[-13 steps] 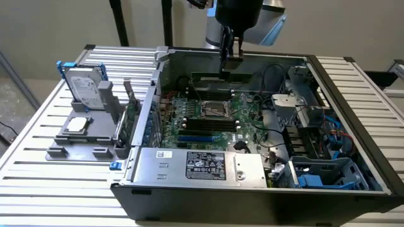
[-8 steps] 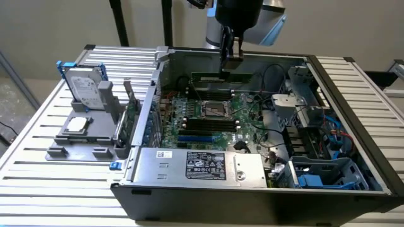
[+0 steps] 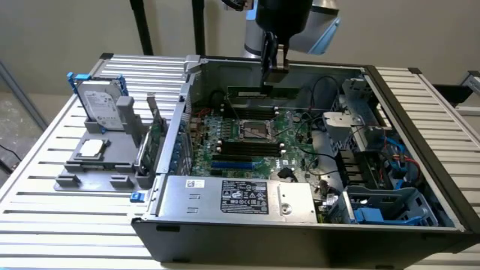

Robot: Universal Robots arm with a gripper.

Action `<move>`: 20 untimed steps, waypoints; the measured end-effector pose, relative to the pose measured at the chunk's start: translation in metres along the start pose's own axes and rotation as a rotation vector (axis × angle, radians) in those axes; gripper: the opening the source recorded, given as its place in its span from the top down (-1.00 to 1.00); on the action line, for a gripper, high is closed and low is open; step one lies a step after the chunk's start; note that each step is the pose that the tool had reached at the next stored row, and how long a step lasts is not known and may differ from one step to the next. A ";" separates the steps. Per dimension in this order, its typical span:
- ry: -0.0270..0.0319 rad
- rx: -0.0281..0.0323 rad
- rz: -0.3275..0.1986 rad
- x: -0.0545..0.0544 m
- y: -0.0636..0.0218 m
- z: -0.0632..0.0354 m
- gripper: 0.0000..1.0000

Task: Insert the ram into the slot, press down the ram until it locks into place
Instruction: 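Insert the ram into the slot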

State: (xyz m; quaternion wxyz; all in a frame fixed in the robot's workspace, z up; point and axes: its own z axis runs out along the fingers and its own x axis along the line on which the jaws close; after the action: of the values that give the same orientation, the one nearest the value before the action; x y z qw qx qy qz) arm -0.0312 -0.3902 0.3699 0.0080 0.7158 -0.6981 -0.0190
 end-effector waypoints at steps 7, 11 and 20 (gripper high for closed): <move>0.0010 0.0002 0.020 0.000 0.0003 0.0123 0.74; 0.0040 0.0002 0.031 0.000 0.0007 0.0183 0.74; 0.0091 0.0006 0.067 0.001 0.0018 0.0336 0.74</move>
State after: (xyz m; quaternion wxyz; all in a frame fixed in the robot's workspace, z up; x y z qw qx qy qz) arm -0.0342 -0.3903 0.3364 0.0116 0.6919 -0.7218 -0.0152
